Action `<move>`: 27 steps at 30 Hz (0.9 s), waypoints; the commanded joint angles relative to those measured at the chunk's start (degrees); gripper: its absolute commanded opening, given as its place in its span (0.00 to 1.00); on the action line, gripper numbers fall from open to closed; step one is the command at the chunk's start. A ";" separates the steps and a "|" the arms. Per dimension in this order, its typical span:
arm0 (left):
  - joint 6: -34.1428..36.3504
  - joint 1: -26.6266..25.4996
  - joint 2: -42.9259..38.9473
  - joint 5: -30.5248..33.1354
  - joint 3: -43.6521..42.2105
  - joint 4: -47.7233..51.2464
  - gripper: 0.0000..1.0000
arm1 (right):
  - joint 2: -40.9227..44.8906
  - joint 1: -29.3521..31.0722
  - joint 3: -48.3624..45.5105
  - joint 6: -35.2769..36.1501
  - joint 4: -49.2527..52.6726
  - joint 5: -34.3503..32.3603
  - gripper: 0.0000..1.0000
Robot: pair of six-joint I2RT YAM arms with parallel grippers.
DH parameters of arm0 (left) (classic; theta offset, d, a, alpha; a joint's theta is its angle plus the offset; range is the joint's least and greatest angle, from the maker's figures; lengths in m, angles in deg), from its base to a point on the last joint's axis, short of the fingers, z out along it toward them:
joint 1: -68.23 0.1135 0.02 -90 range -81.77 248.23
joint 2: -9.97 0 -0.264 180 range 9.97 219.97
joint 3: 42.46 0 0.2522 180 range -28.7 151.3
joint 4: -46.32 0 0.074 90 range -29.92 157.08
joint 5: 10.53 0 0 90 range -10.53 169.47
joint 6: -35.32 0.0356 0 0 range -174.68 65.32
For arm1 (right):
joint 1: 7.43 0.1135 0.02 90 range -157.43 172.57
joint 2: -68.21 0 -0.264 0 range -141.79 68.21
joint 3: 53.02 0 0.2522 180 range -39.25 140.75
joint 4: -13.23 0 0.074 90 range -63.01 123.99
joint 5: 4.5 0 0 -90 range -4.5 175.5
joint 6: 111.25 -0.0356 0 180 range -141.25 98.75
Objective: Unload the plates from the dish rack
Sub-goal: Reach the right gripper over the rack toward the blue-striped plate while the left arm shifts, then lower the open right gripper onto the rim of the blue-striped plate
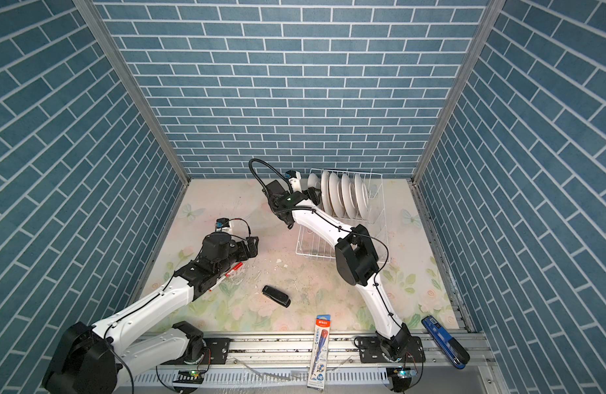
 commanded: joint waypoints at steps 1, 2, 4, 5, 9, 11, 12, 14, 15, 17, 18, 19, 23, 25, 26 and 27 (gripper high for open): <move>0.12 -0.51 -1.18 -0.02 0.70 1.21 1.00 | -1.36 -0.90 3.03 3.48 -3.73 -2.37 0.65; 0.22 -0.46 -1.39 0.08 0.66 1.44 1.00 | -1.39 -1.04 2.96 3.66 -4.00 -2.43 0.65; 0.58 -0.48 -1.71 0.32 0.74 1.71 1.00 | -1.35 -1.26 2.79 4.17 -4.64 -2.61 0.64; 0.85 -0.53 -1.81 0.48 0.75 1.80 1.00 | -1.38 -1.29 2.76 4.37 -4.84 -2.68 0.64; 1.10 -0.52 -1.56 0.89 1.05 1.89 1.00 | -1.60 -1.93 2.42 4.74 -5.42 -2.61 0.60; 1.10 -0.56 -1.29 0.52 1.19 1.89 1.00 | -1.35 -2.26 1.79 4.78 -6.03 -2.65 0.57; 1.03 -0.61 -1.13 0.37 1.19 1.89 1.00 | -1.24 -2.44 1.29 5.04 -6.73 -2.61 0.56; 0.93 -0.58 -0.89 -0.58 1.16 1.80 1.00 | -0.90 -2.71 0.27 5.43 -7.98 -2.59 0.54; 1.01 -0.57 -0.81 -1.07 1.25 1.72 1.00 | -0.90 -2.89 0.04 5.52 -8.21 -2.52 0.54; 0.93 -0.61 -0.62 -2.02 1.49 1.71 1.00 | -1.12 -3.16 -0.04 5.70 -8.28 -2.58 0.54; 0.92 -0.59 -0.53 -2.23 1.62 1.71 1.00 | -1.17 -3.23 -0.17 5.75 -8.47 -2.61 0.53; 0.86 -0.58 -0.42 -2.37 1.71 1.71 1.00 | -1.21 -3.34 -0.36 5.95 -8.64 -2.69 0.54; 0.86 -0.61 -0.31 -2.29 1.71 1.45 1.00 | -1.57 -3.91 -0.62 6.05 -9.07 -2.86 0.53; 0.90 -0.62 0.06 -2.47 1.89 1.63 1.00 | -1.61 -4.19 -0.84 6.05 -9.10 -2.96 0.53; 0.84 -0.62 0.18 -2.53 2.02 1.64 1.00 | -1.58 -4.32 -1.07 6.05 -9.21 -2.96 0.53; 0.85 -0.57 0.33 -2.61 2.06 1.71 1.00 | -1.53 -4.41 -1.29 6.05 -9.37 -2.83 0.53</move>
